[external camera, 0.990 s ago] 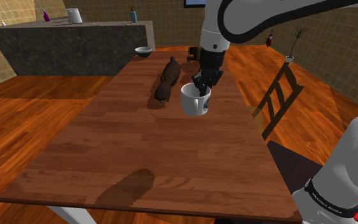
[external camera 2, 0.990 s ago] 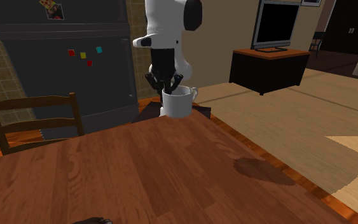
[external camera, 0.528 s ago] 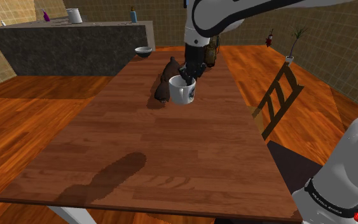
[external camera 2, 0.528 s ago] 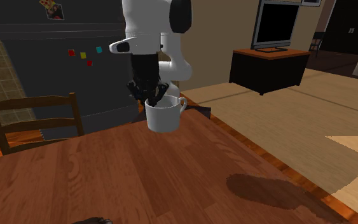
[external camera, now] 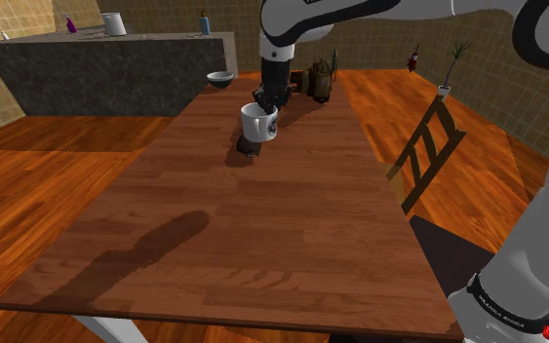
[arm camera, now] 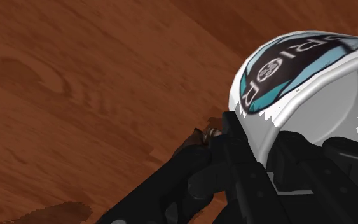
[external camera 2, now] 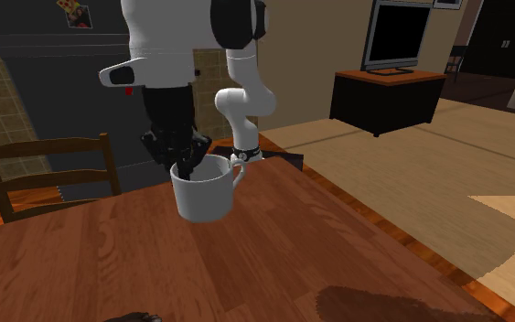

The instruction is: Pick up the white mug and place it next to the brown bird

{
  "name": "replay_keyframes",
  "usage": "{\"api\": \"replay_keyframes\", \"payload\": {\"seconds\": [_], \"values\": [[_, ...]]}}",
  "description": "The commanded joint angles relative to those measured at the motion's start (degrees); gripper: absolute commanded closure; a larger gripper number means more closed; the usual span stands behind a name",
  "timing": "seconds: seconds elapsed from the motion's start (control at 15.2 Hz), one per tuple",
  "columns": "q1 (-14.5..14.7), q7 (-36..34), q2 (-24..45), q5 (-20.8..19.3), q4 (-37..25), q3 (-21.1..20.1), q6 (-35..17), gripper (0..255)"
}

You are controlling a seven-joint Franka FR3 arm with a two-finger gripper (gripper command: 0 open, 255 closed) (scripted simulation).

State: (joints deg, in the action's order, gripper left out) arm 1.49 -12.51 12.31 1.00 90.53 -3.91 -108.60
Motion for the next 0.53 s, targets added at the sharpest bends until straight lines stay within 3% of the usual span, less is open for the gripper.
{"api": "replay_keyframes", "payload": {"seconds": [0.0, 0.13, 0.2, 0.46], "values": [[-0.24, 0.50, 5.02, -0.23, -6.85, 0.25, 1.81, 255], [-0.47, 1.00, 10.59, -0.43, -15.07, 0.49, 4.48, 255], [-0.50, 1.07, 11.36, -0.45, -16.23, 0.52, 4.88, 255], [-0.54, 1.15, 11.14, -0.42, -12.81, 0.53, 1.68, 255]]}}
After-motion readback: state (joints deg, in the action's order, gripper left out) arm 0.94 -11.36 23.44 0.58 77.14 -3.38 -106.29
